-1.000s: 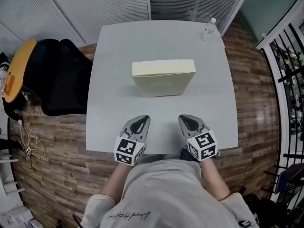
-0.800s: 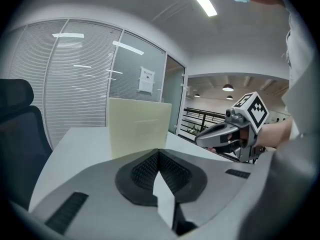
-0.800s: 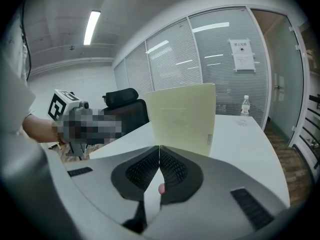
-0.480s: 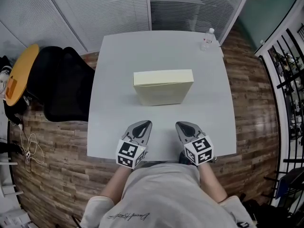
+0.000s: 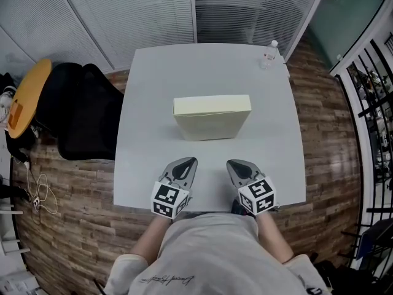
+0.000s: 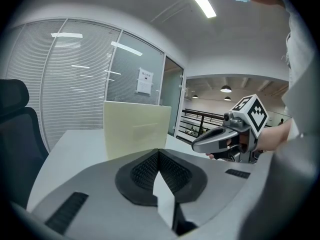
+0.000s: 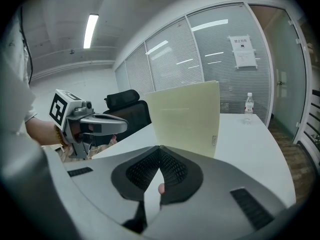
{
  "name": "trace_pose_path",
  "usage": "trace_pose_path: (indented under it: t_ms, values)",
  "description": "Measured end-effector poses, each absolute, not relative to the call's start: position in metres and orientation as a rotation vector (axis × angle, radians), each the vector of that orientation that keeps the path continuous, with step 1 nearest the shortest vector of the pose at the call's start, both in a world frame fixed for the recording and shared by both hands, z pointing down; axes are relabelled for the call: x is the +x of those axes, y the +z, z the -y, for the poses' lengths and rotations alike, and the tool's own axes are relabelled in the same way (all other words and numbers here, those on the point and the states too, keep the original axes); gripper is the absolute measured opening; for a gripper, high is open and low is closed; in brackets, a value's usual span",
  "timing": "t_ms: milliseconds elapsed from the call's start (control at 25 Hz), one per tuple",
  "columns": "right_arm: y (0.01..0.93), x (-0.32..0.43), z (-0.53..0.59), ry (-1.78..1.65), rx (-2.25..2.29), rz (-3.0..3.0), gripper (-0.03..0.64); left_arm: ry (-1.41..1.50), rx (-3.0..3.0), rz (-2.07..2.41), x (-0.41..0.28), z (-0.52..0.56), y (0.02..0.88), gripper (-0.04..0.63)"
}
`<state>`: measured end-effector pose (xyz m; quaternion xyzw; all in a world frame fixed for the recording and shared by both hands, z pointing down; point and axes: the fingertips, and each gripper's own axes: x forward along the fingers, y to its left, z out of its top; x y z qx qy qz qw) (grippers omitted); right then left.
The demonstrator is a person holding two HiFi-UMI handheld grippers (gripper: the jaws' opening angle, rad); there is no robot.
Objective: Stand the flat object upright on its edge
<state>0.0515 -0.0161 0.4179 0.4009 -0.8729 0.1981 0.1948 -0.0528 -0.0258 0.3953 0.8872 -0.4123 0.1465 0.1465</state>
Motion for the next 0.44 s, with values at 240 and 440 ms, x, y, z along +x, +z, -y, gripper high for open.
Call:
trace_pose_path:
  t_ms: [240,440]
  values:
    - [0.4193,0.0494,0.0167,0.56,1.109,2.445,0.025,0.424,2.559,1.182,-0.0536,0.0272,0.3931,0.011]
    - [0.4195,0.0494,0.0183,0.555,1.111,2.45,0.025,0.431,2.557,1.185,-0.0547,0.0282,0.3952,0.012]
